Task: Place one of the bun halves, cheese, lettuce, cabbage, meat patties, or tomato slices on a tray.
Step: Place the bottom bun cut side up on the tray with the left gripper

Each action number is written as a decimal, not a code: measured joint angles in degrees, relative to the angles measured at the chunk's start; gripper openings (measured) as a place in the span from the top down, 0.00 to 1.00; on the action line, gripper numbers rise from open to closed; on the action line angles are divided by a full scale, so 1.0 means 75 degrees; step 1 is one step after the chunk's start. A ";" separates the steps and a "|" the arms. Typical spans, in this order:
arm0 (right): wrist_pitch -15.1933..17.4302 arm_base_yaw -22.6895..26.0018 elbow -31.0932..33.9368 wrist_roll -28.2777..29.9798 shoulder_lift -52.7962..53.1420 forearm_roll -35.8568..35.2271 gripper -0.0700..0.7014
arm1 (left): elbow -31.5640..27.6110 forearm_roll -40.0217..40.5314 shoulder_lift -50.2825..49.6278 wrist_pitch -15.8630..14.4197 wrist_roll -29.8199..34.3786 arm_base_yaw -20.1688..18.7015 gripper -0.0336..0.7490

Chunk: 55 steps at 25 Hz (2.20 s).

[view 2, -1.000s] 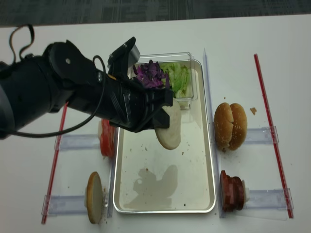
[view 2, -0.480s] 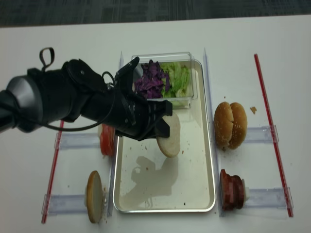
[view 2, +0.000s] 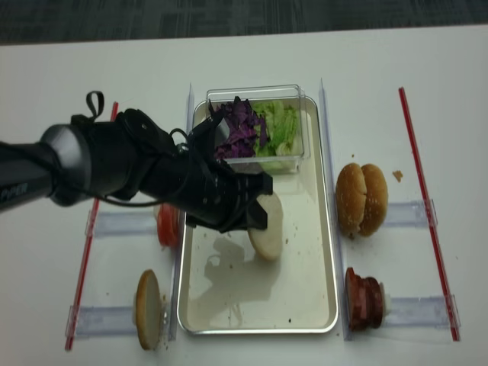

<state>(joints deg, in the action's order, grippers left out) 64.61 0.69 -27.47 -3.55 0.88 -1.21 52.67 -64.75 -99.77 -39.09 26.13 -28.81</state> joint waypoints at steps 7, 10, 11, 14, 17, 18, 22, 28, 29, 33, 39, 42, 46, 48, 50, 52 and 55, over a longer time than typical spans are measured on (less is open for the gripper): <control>0.0000 0.0000 0.0000 0.0000 0.0000 0.0000 0.50 | -0.0065 0.0000 -0.0185 0.0097 0.0035 0.0042 0.92; 0.0000 0.0000 0.0000 0.0000 0.0000 0.0000 0.50 | -0.0076 0.0000 -0.0185 0.0083 0.0048 0.0160 0.92; 0.0000 0.0000 0.0000 0.0000 0.0000 0.0000 0.50 | -0.0076 0.0000 -0.0185 0.0083 0.0048 0.0197 0.92; 0.0000 0.0000 0.0000 0.0000 0.0000 0.0000 0.50 | -0.0076 0.0000 -0.0185 0.0049 0.0063 0.0241 0.92; 0.0000 0.0000 0.0000 0.0000 0.0000 0.0000 0.50 | -0.0076 0.0097 -0.0185 0.0018 0.0074 0.0258 0.92; 0.0000 0.0000 0.0000 0.0000 0.0000 0.0000 0.50 | -0.0076 0.0169 -0.0185 0.0002 0.0074 0.0271 0.92; 0.0000 0.0000 0.0000 0.0000 0.0000 0.0000 0.50 | -0.0076 0.0219 -0.0185 -0.0014 0.0060 0.0276 0.92; 0.0000 0.0000 0.0000 0.0000 0.0000 0.0000 0.50 | -0.0076 0.0222 -0.0185 -0.0057 -0.0038 0.0288 0.85; 0.0000 0.0000 0.0000 0.0000 0.0000 0.0000 0.50 | -0.0076 0.0235 -0.0185 -0.0060 -0.0058 0.0288 0.83; 0.0000 0.0000 0.0000 0.0000 0.0000 0.0000 0.50 | -0.0076 0.0264 -0.0185 -0.0090 -0.0133 0.0288 0.74; 0.0000 0.0000 0.0000 0.0000 0.0000 0.0000 0.50 | -0.0076 0.0673 -0.0185 -0.0119 -0.0488 0.0288 0.67; 0.0000 0.0000 0.0000 0.0000 0.0000 0.0000 0.50 | -0.0076 0.0933 -0.0185 -0.0137 -0.0671 0.0288 0.67; 0.0000 0.0000 0.0000 0.0000 0.0000 0.0000 0.50 | -0.0076 0.0988 -0.0185 -0.0190 -0.0700 0.0308 0.66; 0.0000 0.0000 0.0000 0.0000 0.0000 0.0000 0.50 | -0.0076 0.0988 -0.0185 -0.0274 -0.0712 0.0376 0.66; 0.0000 0.0000 0.0000 0.0000 0.0000 0.0000 0.50 | -0.0076 0.1000 -0.0185 -0.0306 -0.0730 0.0484 0.65; 0.0000 0.0000 0.0000 0.0000 0.0000 0.0000 0.50 | -0.0076 0.1000 -0.0185 -0.0319 -0.0730 0.0549 0.65; 0.0000 0.0000 0.0000 0.0000 0.0000 0.0000 0.50 | -0.0076 0.1017 -0.0170 -0.0334 -0.0730 0.0551 0.65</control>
<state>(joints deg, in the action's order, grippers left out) 64.61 0.69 -27.47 -3.55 0.88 -1.21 52.10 -57.12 -101.04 -41.60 20.65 -24.68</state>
